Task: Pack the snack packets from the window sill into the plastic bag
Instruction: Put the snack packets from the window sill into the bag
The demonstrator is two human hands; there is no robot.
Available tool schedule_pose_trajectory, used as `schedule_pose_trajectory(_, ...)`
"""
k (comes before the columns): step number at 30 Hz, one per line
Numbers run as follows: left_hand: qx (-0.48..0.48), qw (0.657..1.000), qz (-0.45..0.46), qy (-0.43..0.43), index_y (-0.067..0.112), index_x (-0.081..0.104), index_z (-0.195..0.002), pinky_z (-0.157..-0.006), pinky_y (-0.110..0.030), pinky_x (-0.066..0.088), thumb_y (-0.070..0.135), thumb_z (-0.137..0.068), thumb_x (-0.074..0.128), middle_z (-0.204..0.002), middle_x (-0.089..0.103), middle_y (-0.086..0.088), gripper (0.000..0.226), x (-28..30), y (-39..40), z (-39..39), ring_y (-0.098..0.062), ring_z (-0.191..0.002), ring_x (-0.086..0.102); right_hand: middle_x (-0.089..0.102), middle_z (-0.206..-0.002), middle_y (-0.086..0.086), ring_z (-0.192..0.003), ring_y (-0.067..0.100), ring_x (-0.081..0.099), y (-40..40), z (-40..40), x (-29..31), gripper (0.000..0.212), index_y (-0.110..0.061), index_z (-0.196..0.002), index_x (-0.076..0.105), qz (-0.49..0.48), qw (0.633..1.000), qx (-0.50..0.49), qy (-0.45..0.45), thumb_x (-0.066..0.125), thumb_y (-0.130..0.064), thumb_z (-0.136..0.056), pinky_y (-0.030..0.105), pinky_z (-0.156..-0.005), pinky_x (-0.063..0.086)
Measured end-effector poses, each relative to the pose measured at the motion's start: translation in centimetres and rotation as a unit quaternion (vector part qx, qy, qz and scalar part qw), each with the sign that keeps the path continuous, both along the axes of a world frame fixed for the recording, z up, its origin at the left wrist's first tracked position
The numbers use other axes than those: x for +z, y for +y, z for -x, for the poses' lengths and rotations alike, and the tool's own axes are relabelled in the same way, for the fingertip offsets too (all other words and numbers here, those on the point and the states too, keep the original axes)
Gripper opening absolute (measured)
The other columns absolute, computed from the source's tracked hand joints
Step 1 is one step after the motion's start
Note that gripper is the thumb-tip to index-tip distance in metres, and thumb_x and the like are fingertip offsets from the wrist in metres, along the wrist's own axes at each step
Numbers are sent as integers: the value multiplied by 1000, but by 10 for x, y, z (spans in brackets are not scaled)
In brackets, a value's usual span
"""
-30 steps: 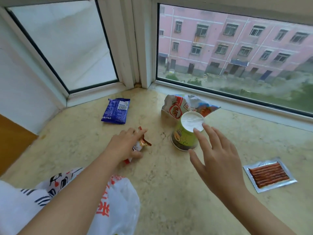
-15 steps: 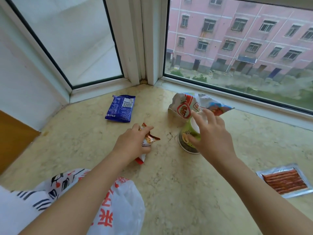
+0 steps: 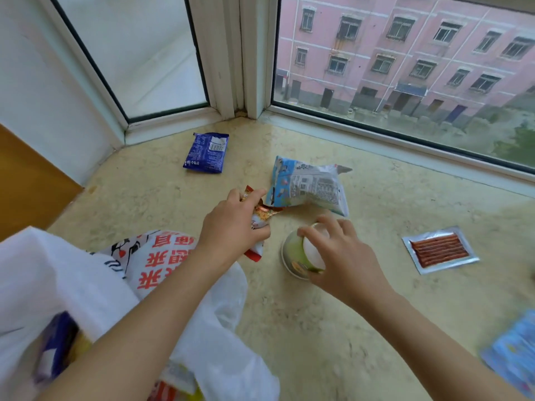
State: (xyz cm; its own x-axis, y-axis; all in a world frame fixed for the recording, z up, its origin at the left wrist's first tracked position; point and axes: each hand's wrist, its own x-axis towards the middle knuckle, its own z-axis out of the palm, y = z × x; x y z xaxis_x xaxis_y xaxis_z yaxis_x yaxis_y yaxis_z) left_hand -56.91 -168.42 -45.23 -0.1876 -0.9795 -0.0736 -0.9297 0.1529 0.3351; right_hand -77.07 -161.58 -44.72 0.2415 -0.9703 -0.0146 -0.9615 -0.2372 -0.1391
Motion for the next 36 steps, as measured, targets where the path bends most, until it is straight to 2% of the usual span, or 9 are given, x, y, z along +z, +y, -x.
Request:
schedule_pose_trajectory(2,-3,1000,-2,8,40,30,-145,-72,-33,49,48,-82,58,-117,47,-2,69,5,17,5,-23,-94,55,52,-121,4,-104,30,50,30,2,-5,74,-31,-111,50,55,997,1,-57,86,-25,-46,31,-42,47)
schedule_pose_trajectory(7,-21,1000,10,21,41,29,-145,-69,-31,47,48,-83,58,-114,46,0,69,6,54,15,-21,-91,54,46,-122,7,-103,32,50,102,20,-33,72,-19,-106,47,143,978,-45,-146,89,-21,-48,36,-62,53)
schedule_pose_trajectory(12,-23,999,16,23,40,31,-145,-69,-31,48,47,-82,58,-117,45,0,68,3,79,21,-19,-94,54,48,-132,7,-102,32,60,138,43,-53,90,-20,-127,43,64,986,-107,-111,85,-29,-47,40,-70,56)
schedule_pose_trajectory(17,-21,999,11,24,40,33,-144,-71,-35,50,45,-82,59,-115,46,-1,68,4,97,27,-22,-94,54,41,-145,0,-122,24,49,112,31,-45,112,-34,-149,7,-28,991,-126,-44,66,-63,-59,40,-93,44)
schedule_pose_trajectory(22,-15,1000,10,11,41,30,-145,-73,-37,52,47,-82,57,-116,45,-1,68,15,113,29,-22,-97,53,41,-131,1,-107,24,51,95,9,-41,116,-40,-147,-15,-76,984,-154,-55,70,-54,-69,30,-63,43)
schedule_pose_trajectory(25,-14,1000,12,10,41,31,-144,-73,-37,52,48,-82,56,-116,45,0,67,22,128,26,-22,-97,54,39,-127,2,-104,23,51,113,9,-38,116,-44,-146,-10,-40,987,-150,-37,74,-44,-66,28,-58,40)
schedule_pose_trajectory(27,-12,1000,8,17,41,31,-144,-73,-37,52,48,-82,55,-116,45,0,67,27,139,21,-21,-96,54,42,-128,4,-101,27,53,130,10,-39,112,-41,-145,8,2,988,-144,-52,79,-37,-58,30,-59,44)
schedule_pose_trajectory(30,-14,999,17,24,43,29,-144,-70,-33,51,50,-84,55,-116,45,2,66,32,157,12,-19,-93,55,46,-131,6,-104,32,56,158,8,-42,99,-31,-134,31,58,978,-138,-147,82,-25,-49,34,-60,50)
schedule_pose_trajectory(36,-26,999,8,29,44,25,-145,-69,-29,49,53,-84,54,-119,42,3,68,31,197,3,-17,-101,52,41,-131,1,-105,32,59,212,-7,-56,85,-27,-109,33,94,924,-166,-332,91,-15,-48,28,-53,47)
